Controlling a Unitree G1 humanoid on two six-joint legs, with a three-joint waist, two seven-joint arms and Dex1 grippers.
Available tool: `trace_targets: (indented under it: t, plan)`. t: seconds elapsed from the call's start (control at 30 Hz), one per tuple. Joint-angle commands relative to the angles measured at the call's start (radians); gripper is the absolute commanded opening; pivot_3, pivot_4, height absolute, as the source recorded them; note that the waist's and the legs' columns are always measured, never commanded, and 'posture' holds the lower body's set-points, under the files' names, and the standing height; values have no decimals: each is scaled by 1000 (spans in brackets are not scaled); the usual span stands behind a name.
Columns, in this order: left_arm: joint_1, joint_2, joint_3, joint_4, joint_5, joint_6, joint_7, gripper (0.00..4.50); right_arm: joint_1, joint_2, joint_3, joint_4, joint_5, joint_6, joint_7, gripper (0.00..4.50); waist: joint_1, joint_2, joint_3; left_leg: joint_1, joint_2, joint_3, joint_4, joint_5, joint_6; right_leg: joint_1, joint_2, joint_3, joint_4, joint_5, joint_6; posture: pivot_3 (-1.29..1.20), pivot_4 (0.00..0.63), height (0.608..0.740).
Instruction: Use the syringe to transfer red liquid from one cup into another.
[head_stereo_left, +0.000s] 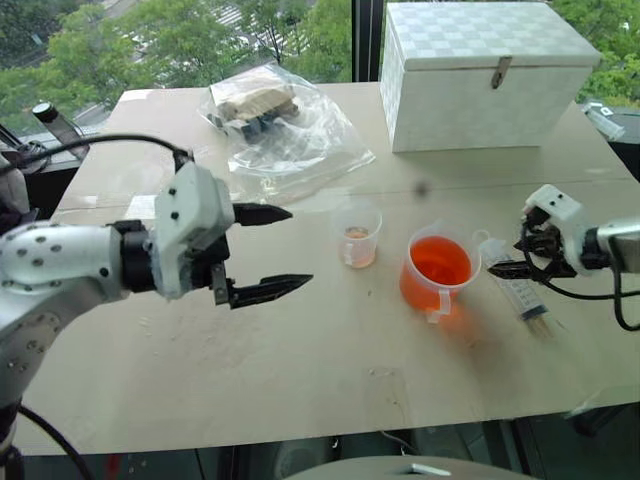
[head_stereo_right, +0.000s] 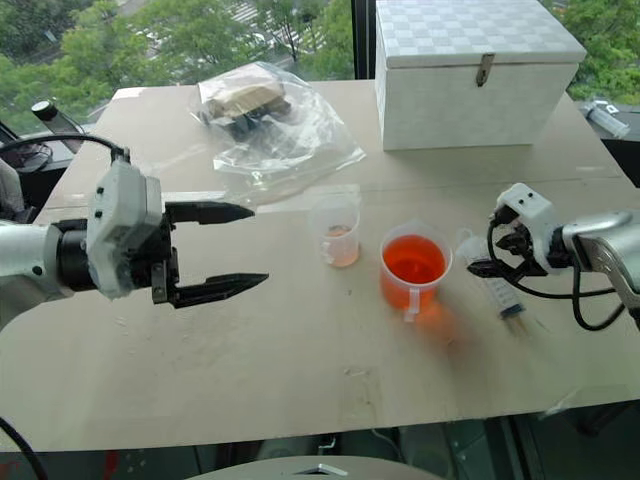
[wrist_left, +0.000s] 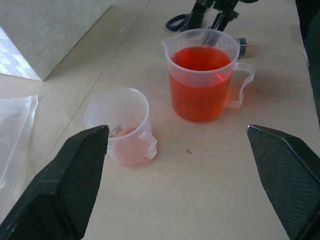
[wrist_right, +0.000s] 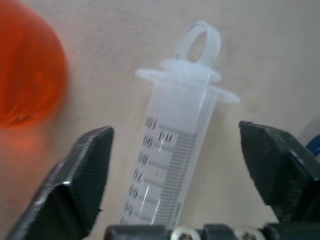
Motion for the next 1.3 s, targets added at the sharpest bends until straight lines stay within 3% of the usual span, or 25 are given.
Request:
trace_targets:
  t: [0.03, 0.1, 0.13, 0.3, 0.67, 0.83, 0.9, 1.07, 1.2, 1.27, 1.3]
  plan:
    - [-123, 16, -44, 7, -109, 78, 70, 4500, -83, 4, 96, 53, -64, 25, 32, 2434, -1, 0, 0, 0, 0, 0, 0, 0, 0, 0, 0, 0, 0, 0, 0, 0, 150, 740]
    - [-165, 9, -61, 9, -143, 102, 92, 4500, -104, 13, 120, 76, -79, 29, 41, 1495, -4, -2, 1, 0, 0, 0, 0, 0, 0, 0, 0, 0, 0, 0, 0, 0, 150, 740]
    - [-187, 5, -69, 11, -166, 113, 105, 4500, -112, 17, 137, 84, -88, 25, 50, 1358, -7, -3, 2, 0, 0, 0, 0, 0, 0, 0, 1, 0, 0, 0, 0, 0, 150, 740]
    - [-236, 2, -95, 9, -208, 143, 136, 4500, -130, 46, 177, 123, -126, 17, 70, 1343, -12, -8, 1, 1, 0, 0, 1, 0, 0, 1, 1, 0, 1, 0, 0, 0, 150, 740]
    - [-244, -14, -126, 38, -131, 125, 93, 4500, -102, 51, 204, 96, -186, -10, 106, 1343, -12, -11, -1, 2, 0, 0, 5, 0, 0, 1, 2, 0, 4, 0, 1, 0, 150, 740]
    - [-249, -34, -137, 43, -95, 119, 65, 4500, -129, 88, 214, 129, -220, -12, 93, 3705, -12, -11, 0, 1, 0, 0, 5, 0, -1, 0, 2, 1, 6, 0, 1, 0, 150, 740]
    - [-243, -38, -132, 42, -87, 118, 56, 4500, -141, 104, 220, 157, -236, -22, 90, 4461, -17, -13, 0, 2, 0, 0, 6, 0, -1, 1, 2, 1, 6, 0, 1, 0, 150, 740]
    - [-221, -41, -111, 33, -71, 119, 51, 4500, -185, 147, 205, 220, -247, -16, 87, 4461, -17, -13, 0, 2, 0, 0, 9, 0, -1, 1, 2, 2, 9, 0, 1, 0, 150, 740]
    - [-206, -42, -96, 21, -81, 123, 59, 4500, -225, 172, 203, 259, -245, 14, 105, 2464, -16, -13, 0, 3, 0, 1, 12, 0, -1, 0, 2, 2, 14, 0, 1, 0, 150, 740]
    - [-198, -43, -92, 19, -77, 122, 58, 4500, -251, 183, 220, 289, -249, 20, 123, 1657, -17, -12, 0, 2, 0, 1, 12, 0, -1, -1, 2, 3, 14, 0, 1, 0, 150, 740]
    - [-194, -43, -91, 19, -72, 120, 55, 4500, -265, 183, 239, 302, -258, 11, 138, 1482, -17, -12, 1, 2, 0, 1, 11, 0, -1, -1, 2, 3, 14, 0, 0, 0, 150, 740]
